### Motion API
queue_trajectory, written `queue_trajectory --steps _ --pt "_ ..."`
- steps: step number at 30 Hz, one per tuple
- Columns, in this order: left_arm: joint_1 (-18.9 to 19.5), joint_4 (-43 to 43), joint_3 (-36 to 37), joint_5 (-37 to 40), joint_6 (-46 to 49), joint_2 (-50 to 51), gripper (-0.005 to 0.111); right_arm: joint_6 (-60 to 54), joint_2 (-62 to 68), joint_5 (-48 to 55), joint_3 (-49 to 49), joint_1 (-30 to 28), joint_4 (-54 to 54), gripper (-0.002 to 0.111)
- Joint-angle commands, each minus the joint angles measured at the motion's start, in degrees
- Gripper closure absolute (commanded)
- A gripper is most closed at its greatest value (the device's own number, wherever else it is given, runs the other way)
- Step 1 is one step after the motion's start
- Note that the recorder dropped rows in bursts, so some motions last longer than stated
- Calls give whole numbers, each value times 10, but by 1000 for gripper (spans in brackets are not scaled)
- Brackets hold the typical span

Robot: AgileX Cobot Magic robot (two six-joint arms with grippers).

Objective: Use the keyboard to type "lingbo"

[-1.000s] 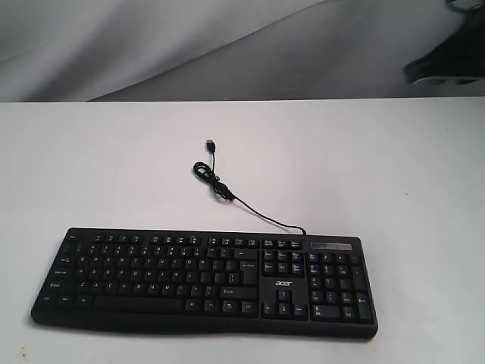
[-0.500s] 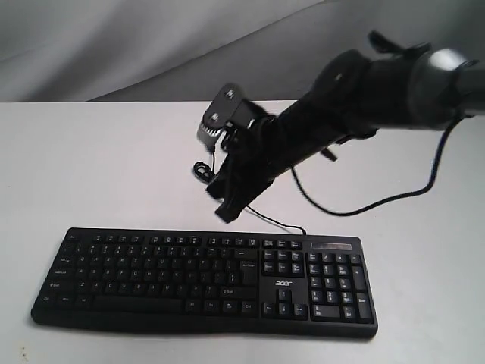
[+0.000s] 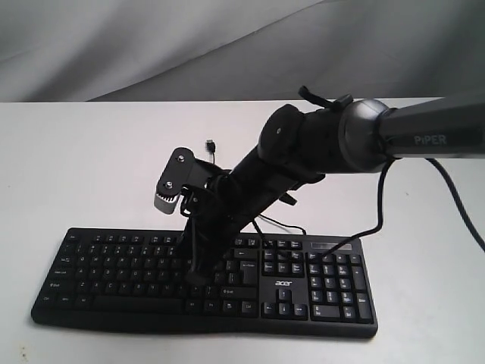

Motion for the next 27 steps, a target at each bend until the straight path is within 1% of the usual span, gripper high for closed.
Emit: queue_trajectory --steps 1,11,27 --pt "1 -2 3 -4 -1 -2 106 0 -4 -15 14 8 -3 108" --pt "1 -2 3 -4 -1 -2 106 2 -4 -19 20 25 -9 108" --pt "1 -2 3 -4 -1 -2 106 5 -2 -28 29 28 -22 108"
